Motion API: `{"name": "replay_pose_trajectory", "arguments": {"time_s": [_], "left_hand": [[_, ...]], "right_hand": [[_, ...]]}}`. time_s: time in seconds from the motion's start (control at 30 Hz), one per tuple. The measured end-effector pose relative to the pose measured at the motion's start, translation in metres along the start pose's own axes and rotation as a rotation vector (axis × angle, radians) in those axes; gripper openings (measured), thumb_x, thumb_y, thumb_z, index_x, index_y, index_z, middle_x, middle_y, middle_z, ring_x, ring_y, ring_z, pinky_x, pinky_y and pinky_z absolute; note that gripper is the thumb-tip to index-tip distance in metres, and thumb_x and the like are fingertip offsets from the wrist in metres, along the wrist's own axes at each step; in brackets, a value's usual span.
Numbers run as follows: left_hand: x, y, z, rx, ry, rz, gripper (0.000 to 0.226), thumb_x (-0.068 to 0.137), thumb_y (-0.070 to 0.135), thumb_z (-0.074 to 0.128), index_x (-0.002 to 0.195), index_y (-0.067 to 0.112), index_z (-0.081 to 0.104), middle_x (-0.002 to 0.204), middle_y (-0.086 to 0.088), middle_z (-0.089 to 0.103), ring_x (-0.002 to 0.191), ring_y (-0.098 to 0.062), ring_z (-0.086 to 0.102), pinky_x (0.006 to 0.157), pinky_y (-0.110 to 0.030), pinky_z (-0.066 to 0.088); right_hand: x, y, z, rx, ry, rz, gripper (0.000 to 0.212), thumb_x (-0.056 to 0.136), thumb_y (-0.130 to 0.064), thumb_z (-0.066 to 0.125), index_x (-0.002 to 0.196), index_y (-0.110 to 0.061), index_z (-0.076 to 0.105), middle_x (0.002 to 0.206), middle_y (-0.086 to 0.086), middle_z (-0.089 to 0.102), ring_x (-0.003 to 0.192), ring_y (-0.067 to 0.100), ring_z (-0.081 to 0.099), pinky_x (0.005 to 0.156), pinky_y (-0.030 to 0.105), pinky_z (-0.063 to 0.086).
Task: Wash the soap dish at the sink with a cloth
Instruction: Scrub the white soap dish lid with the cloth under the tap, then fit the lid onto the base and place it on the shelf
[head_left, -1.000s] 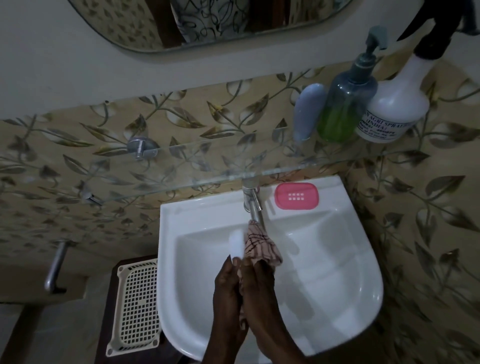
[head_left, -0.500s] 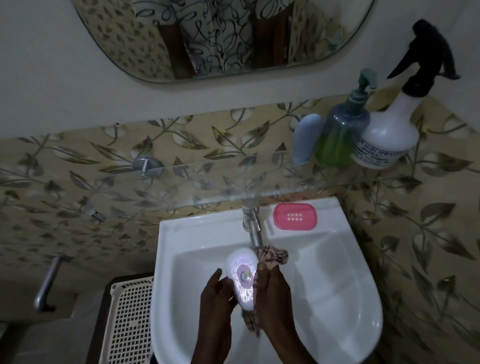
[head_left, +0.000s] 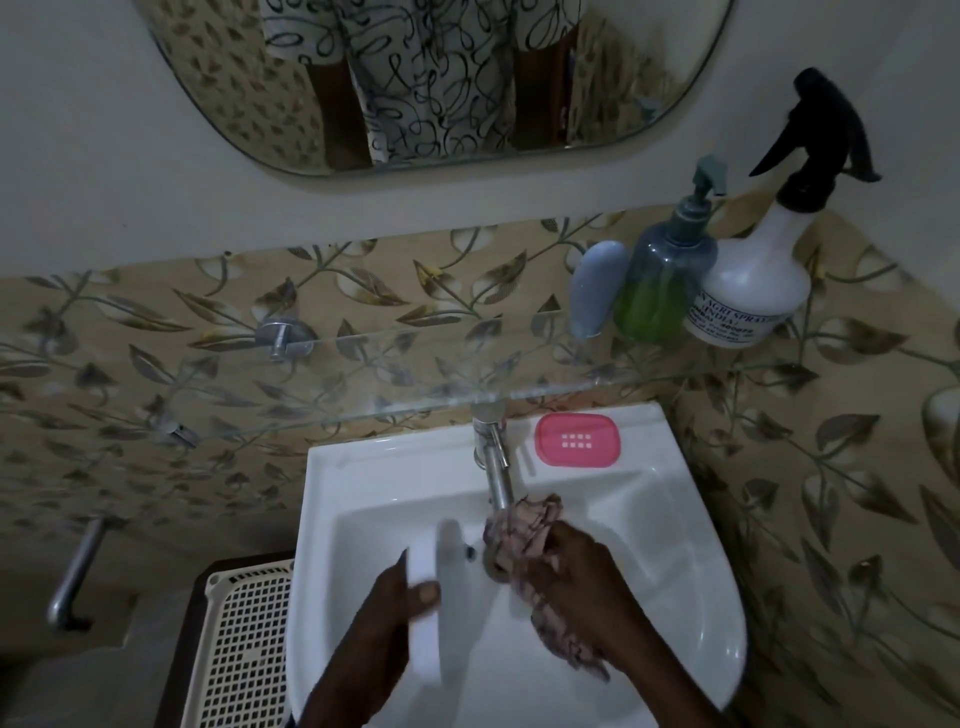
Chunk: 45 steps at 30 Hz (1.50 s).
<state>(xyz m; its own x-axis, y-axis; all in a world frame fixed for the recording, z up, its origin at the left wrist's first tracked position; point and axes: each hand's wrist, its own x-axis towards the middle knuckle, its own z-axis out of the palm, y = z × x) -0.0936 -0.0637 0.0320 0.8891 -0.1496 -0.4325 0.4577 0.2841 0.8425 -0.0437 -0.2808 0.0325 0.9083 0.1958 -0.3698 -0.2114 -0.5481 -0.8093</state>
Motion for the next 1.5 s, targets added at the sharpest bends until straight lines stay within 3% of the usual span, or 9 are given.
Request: {"name": "replay_pose_trajectory", "arguments": {"time_s": [0.1,0.17,0.37,0.53,0.63,0.77,0.97,1.3,1.5], "left_hand": [[-0.002,0.009,-0.001,0.148,-0.311,0.002,0.110,0.060,0.053,0.087,0.151,0.027,0.031,0.145,-0.014,0.057,0.132,-0.035,0.054,0.107,-0.048,0.046],[0.002,0.013,0.001,0.067,-0.388,-0.097,0.102,0.057,0.053,0.088,0.145,0.021,0.047,0.136,-0.010,0.065,0.124,-0.029,0.061,0.102,-0.041,0.051],[0.009,-0.021,-0.010,-0.218,-0.206,-0.213,0.093,0.031,0.038,0.101,0.111,0.000,0.075,0.102,-0.024,0.076,0.088,-0.035,0.075,0.069,-0.038,0.061],[0.003,-0.039,-0.007,-0.417,-0.011,-0.215,0.062,0.052,0.036,0.094,0.104,0.005,0.079,0.109,-0.025,0.075,0.089,-0.037,0.076,0.067,-0.039,0.063],[-0.003,-0.049,-0.014,-0.441,0.104,-0.216,0.041,0.075,0.039,0.065,0.102,0.012,0.081,0.119,-0.018,0.073,0.099,-0.032,0.075,0.072,-0.039,0.063],[0.000,-0.046,-0.011,-0.396,0.120,-0.178,0.043,0.071,0.040,0.074,0.101,0.011,0.081,0.110,-0.016,0.077,0.094,-0.028,0.076,0.070,-0.037,0.063],[0.013,-0.043,0.004,-0.351,0.022,-0.115,0.069,0.042,0.043,0.097,0.097,0.005,0.081,0.090,-0.026,0.074,0.074,-0.035,0.074,0.063,-0.042,0.062],[0.007,-0.025,0.040,-0.328,0.232,-0.096,0.062,0.088,0.043,0.059,0.122,-0.008,0.064,0.094,-0.031,0.066,0.088,-0.040,0.058,0.090,-0.059,0.045],[0.000,-0.028,0.058,-0.278,0.298,-0.067,0.067,0.077,0.054,0.072,0.117,0.001,0.070,0.114,-0.030,0.071,0.102,-0.041,0.068,0.101,-0.057,0.047]], "right_hand": [[0.005,-0.009,0.000,0.069,-0.401,-0.032,0.028,0.073,-0.033,0.069,0.094,-0.016,0.073,0.099,0.003,0.074,0.093,0.015,0.071,0.091,0.040,0.056],[0.011,-0.014,0.002,0.180,-0.484,-0.047,0.019,0.077,-0.016,0.068,0.095,-0.018,0.075,0.100,0.002,0.075,0.095,0.015,0.071,0.088,0.035,0.057],[0.021,-0.008,0.024,0.484,-0.095,0.163,0.035,0.079,-0.029,0.077,0.095,-0.010,0.052,0.071,0.008,0.066,0.056,0.014,0.059,0.052,0.027,0.049],[0.043,0.006,0.017,-0.074,0.157,-0.054,0.019,0.087,-0.040,0.065,0.080,-0.023,0.063,0.083,0.000,0.074,0.078,0.016,0.068,0.072,0.033,0.053],[0.089,0.028,-0.023,-0.313,0.546,-0.135,0.025,0.091,-0.013,0.062,0.115,-0.007,0.064,0.122,0.018,0.063,0.114,0.035,0.057,0.092,0.043,0.051],[0.149,0.042,-0.059,-0.553,0.432,0.053,0.049,0.098,-0.015,0.049,0.145,-0.007,0.036,0.152,0.019,0.032,0.137,0.036,0.033,0.103,0.047,0.044],[0.170,0.062,-0.055,-0.684,0.452,0.074,0.045,0.093,-0.015,0.057,0.136,-0.012,0.045,0.127,0.021,0.047,0.119,0.038,0.047,0.088,0.050,0.053],[0.091,0.065,-0.059,0.214,0.473,-0.013,0.036,0.090,-0.011,0.066,0.125,-0.011,0.058,0.109,0.014,0.063,0.099,0.036,0.065,0.075,0.048,0.060],[-0.035,0.021,0.021,-0.006,0.611,-0.349,0.022,0.078,-0.019,0.066,0.100,-0.024,0.068,0.087,-0.003,0.067,0.077,-0.001,0.059,0.061,0.005,0.044]]}}
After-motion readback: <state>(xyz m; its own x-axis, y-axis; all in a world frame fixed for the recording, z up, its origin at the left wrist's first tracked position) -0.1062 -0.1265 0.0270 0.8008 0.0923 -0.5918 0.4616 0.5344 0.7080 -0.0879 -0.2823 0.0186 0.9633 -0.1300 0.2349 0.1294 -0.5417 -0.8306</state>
